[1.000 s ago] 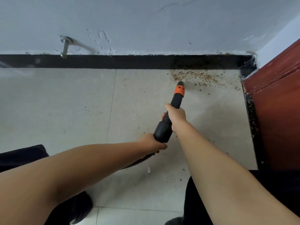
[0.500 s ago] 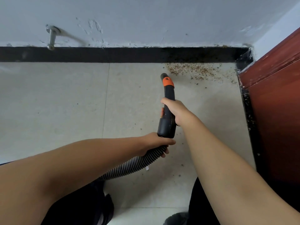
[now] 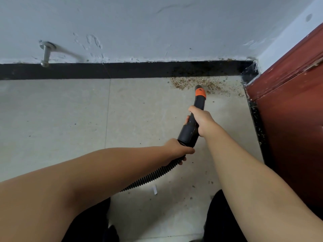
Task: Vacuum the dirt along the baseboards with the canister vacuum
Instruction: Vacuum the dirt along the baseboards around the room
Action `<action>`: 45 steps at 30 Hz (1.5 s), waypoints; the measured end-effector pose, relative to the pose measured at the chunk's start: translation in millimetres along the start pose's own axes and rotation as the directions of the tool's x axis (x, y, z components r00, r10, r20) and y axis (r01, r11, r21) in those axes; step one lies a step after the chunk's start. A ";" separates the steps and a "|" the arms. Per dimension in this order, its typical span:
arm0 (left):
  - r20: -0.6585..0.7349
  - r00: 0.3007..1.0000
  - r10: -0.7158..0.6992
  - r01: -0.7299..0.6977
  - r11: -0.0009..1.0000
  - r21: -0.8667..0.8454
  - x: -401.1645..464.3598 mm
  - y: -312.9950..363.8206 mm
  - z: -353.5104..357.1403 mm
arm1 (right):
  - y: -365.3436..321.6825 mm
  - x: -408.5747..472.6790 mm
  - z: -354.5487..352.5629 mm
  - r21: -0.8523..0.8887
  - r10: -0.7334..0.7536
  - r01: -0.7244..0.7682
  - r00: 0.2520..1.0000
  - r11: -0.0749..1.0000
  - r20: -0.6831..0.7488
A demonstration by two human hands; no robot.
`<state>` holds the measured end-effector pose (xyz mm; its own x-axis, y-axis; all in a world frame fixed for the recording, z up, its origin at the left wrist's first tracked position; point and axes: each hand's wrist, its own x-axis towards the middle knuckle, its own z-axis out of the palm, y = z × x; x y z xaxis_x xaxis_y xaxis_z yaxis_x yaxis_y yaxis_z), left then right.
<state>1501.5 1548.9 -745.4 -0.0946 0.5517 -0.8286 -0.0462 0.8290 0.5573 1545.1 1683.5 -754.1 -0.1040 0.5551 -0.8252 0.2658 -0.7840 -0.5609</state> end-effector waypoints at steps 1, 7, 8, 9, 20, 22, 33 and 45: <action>-0.014 1.000 -0.008 0.008 1.000 -0.030 -2.3 -5.6 2.3 | 3.6 -1.2 5.0 -0.034 -0.006 0.007 1.000 0.999 0.027; -0.118 0.992 -0.046 0.023 0.982 -0.189 -11.3 -33.3 5.9 | 17.7 -11.2 34.7 -0.153 0.001 0.031 0.979 0.988 0.203; -0.133 0.990 -0.050 0.023 0.981 -0.194 -10.4 -33.3 5.2 | 16.2 -11.5 36.3 -0.152 0.005 0.030 0.975 0.988 0.224; -0.145 0.988 -0.051 0.023 0.981 -0.190 -9.4 -32.2 5.1 | 14.4 -11.1 36.3 -0.149 0.010 0.026 0.972 0.989 0.235; -0.041 0.999 0.007 -0.006 1.000 0.015 19.5 11.2 9.5 | -11.0 11.4 -15.9 0.023 -0.015 0.015 1.000 1.000 -0.002; -0.057 0.998 0.016 -0.015 1.000 0.013 22.6 15.9 5.6 | -17.3 13.9 -12.7 0.031 -0.014 0.014 1.000 0.999 -0.004; -0.182 0.983 -0.037 0.006 0.986 -0.167 -1.2 -24.4 -5.7 | 2.4 -4.6 44.6 -0.159 -0.006 0.038 0.981 0.987 0.195; -0.089 0.996 0.013 -0.011 1.000 0.022 25.8 17.7 -11.6 | -22.4 19.1 4.2 0.017 -0.028 0.028 1.000 0.999 -0.013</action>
<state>1486.7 1576.7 -756.3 -0.1834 0.5520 -0.8135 -0.0238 0.8248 0.5650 1533.2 1710.4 -757.6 -0.0992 0.5801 -0.8085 0.2461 -0.7730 -0.5848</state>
